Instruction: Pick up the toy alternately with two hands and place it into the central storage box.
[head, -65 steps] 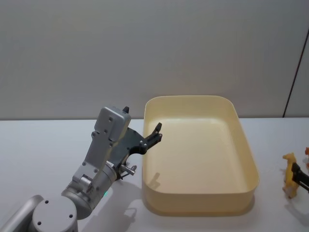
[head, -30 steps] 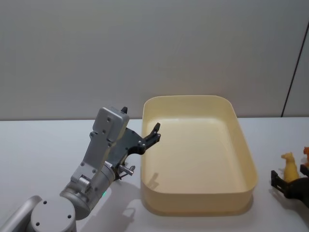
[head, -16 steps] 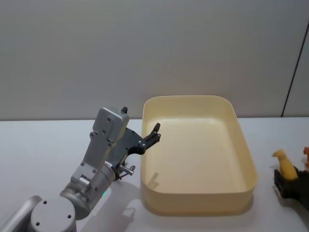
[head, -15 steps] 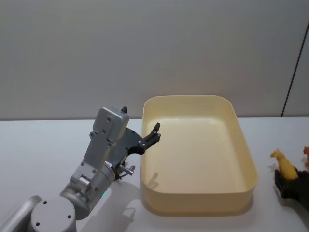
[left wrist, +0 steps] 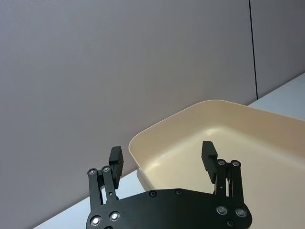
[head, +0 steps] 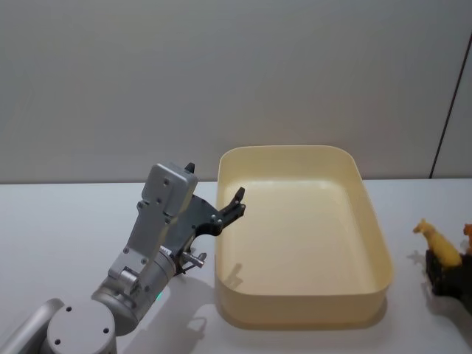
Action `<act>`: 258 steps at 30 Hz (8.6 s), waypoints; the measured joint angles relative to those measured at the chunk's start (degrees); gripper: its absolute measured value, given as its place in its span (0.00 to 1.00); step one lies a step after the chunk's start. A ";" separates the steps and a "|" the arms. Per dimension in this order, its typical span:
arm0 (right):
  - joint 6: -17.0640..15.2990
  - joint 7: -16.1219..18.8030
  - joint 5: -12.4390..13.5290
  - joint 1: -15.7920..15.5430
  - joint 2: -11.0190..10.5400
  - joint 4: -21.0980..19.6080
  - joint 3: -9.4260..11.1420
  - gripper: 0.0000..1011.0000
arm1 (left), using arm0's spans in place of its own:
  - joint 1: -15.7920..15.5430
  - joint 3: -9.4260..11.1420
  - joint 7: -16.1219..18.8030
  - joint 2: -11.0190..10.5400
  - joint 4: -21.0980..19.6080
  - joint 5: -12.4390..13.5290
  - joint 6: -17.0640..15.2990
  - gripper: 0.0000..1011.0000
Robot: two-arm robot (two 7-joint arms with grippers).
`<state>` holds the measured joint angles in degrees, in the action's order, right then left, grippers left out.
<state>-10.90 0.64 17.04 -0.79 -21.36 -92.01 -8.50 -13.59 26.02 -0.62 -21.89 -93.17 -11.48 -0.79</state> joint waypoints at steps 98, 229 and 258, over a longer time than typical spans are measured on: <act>-2.99 1.90 7.59 -1.60 -6.00 -6.08 9.42 0.99 | 0.00 0.00 0.00 0.00 0.00 0.00 0.00 0.99; -9.89 15.30 0.58 12.87 5.77 -3.87 -2.25 0.99 | 0.00 0.00 0.00 0.00 0.00 0.00 0.00 0.99; -9.38 13.24 5.41 11.76 3.90 -6.37 0.21 0.99 | 3.01 -2.18 -1.28 -3.55 -4.10 -6.15 -5.20 0.99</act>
<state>-20.28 13.89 22.45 10.97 -17.45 -98.38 -8.30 -10.58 23.85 -1.91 -25.44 -97.28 -17.63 -6.00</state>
